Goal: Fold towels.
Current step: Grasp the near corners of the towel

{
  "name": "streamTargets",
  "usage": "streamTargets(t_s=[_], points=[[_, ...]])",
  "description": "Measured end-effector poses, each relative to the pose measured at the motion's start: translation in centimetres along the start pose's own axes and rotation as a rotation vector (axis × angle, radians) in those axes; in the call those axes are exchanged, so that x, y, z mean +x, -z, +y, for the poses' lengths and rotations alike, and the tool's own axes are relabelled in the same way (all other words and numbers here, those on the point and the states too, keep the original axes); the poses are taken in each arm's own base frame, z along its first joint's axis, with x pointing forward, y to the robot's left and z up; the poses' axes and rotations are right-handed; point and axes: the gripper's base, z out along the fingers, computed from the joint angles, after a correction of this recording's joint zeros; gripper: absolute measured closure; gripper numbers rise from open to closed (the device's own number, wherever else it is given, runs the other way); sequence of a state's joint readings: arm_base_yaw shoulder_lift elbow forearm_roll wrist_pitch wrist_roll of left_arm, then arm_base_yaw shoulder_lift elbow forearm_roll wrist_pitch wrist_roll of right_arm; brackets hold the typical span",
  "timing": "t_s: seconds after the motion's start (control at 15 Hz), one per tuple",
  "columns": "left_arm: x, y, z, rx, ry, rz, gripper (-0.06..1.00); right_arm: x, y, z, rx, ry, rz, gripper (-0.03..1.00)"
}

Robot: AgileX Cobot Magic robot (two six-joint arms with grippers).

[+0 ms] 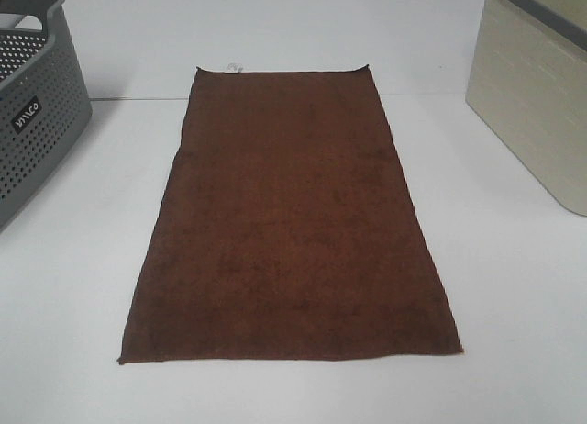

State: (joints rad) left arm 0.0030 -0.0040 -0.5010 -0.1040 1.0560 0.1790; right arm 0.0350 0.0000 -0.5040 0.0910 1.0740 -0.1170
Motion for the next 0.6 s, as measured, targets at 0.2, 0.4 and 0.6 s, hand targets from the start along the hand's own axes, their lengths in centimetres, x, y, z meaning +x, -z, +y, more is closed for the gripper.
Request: streamTargets(t_s=[0.2, 0.4, 0.6], points=[[0.0, 0.0, 0.0, 0.0, 0.0, 0.0, 0.38, 0.0, 0.0, 0.0, 0.0, 0.0, 0.0, 0.17], [-0.1, 0.0, 0.0, -0.001, 0.0, -0.005, 0.38, 0.0, 0.0, 0.0, 0.002, 0.001, 0.0, 0.17], [-1.7, 0.3, 0.2, -0.016, 0.01, -0.149, 0.38, -0.8, -0.4, -0.2, 0.007, -0.037, 0.016, 0.2]])
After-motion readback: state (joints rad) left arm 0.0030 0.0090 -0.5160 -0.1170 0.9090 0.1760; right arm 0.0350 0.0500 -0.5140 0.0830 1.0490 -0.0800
